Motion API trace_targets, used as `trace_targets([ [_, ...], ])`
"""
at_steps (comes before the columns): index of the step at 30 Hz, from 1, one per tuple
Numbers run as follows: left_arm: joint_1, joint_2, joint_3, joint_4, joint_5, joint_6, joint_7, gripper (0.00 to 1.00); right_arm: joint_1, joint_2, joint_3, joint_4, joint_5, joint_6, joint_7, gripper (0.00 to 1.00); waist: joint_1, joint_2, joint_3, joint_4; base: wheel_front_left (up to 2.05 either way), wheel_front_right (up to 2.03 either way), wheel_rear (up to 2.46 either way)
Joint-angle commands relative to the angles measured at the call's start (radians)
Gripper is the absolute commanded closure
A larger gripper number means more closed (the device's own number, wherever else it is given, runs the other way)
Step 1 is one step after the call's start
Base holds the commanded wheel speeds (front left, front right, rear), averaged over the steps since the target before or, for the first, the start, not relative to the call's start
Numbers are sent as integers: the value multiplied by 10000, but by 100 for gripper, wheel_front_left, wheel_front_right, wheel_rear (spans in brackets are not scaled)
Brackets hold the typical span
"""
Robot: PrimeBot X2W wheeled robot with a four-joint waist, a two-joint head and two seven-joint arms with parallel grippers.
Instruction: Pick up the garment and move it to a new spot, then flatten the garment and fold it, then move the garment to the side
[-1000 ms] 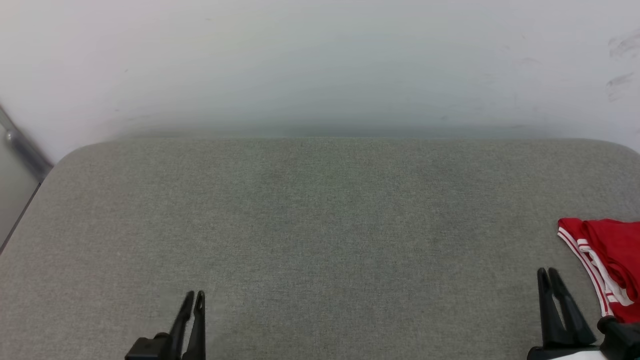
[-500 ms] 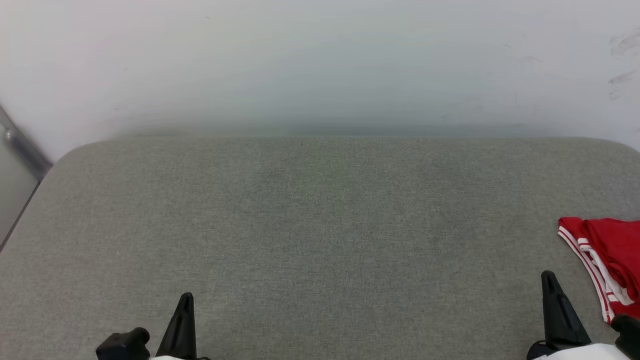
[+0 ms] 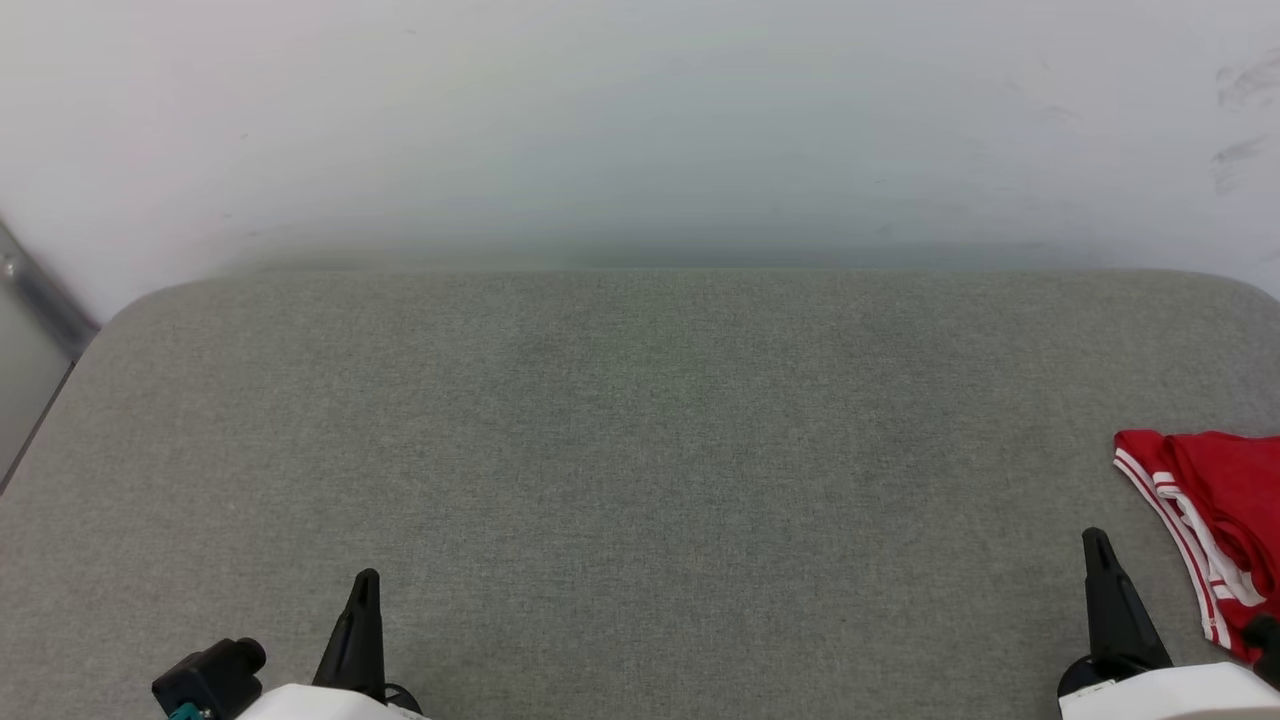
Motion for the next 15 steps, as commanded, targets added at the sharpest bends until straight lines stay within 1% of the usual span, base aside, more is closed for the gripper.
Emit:
trace_targets([
  [1,-278,41,74,-72,-327,-64,53,100,-302,-8,-19,-70,320,-1,60,100,0,0,4,-3,0,0,0],
  [5,-389,44,126,-5,-945,-102,204,100,-407,-8,-22,10,910,-1,208,100,0,0,18,-17,0,0,0],
  [6,-474,46,162,48,-1390,-134,308,100,-479,-7,-26,72,1337,-1,318,100,0,0,29,-27,0,0,0],
  [15,-711,50,272,189,-2643,-213,617,100,-694,-6,-35,234,2535,-1,622,100,0,0,61,-58,0,0,0],
])
